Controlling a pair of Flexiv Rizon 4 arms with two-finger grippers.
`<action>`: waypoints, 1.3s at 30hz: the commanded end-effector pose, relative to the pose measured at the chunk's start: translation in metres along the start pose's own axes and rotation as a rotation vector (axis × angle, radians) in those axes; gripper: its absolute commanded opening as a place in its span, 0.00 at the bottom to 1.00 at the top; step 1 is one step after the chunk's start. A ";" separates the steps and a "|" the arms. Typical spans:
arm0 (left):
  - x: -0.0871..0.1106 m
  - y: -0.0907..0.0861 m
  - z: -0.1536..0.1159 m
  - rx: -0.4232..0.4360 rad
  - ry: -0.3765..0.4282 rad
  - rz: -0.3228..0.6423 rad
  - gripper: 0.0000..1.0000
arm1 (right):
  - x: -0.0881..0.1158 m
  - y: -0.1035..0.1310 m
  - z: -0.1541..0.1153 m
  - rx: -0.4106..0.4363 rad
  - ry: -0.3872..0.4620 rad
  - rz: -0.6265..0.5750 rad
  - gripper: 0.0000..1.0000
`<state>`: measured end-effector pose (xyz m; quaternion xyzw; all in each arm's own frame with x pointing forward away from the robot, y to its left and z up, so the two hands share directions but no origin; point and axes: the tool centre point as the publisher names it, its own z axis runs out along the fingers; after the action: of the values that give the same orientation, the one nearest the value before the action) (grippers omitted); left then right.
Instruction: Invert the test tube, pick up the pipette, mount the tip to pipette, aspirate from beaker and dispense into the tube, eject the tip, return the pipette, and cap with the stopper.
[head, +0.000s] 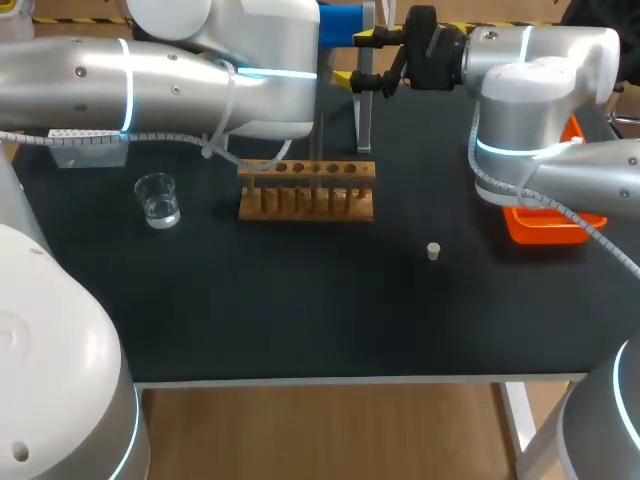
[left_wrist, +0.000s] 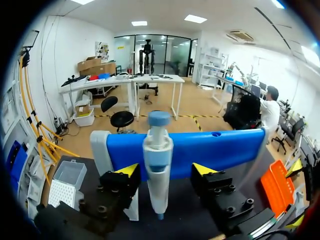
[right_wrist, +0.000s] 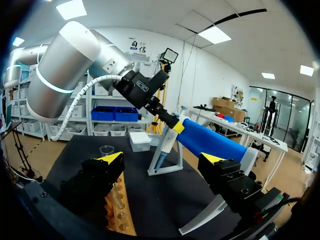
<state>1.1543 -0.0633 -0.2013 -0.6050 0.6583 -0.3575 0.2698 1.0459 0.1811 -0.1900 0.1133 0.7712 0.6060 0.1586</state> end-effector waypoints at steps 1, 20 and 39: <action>0.001 -0.004 -0.002 -0.012 0.004 0.002 1.00 | 0.000 0.000 -0.001 0.001 0.001 0.000 1.00; 0.018 -0.026 -0.053 0.088 0.069 0.097 1.00 | 0.000 0.000 -0.001 0.001 0.001 0.000 1.00; 0.031 0.030 -0.174 0.176 0.435 0.379 1.00 | 0.000 0.000 -0.001 0.001 0.001 0.000 1.00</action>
<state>1.0334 -0.0931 -0.1265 -0.4112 0.7516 -0.4281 0.2877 1.0459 0.1811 -0.1900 0.1132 0.7712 0.6060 0.1587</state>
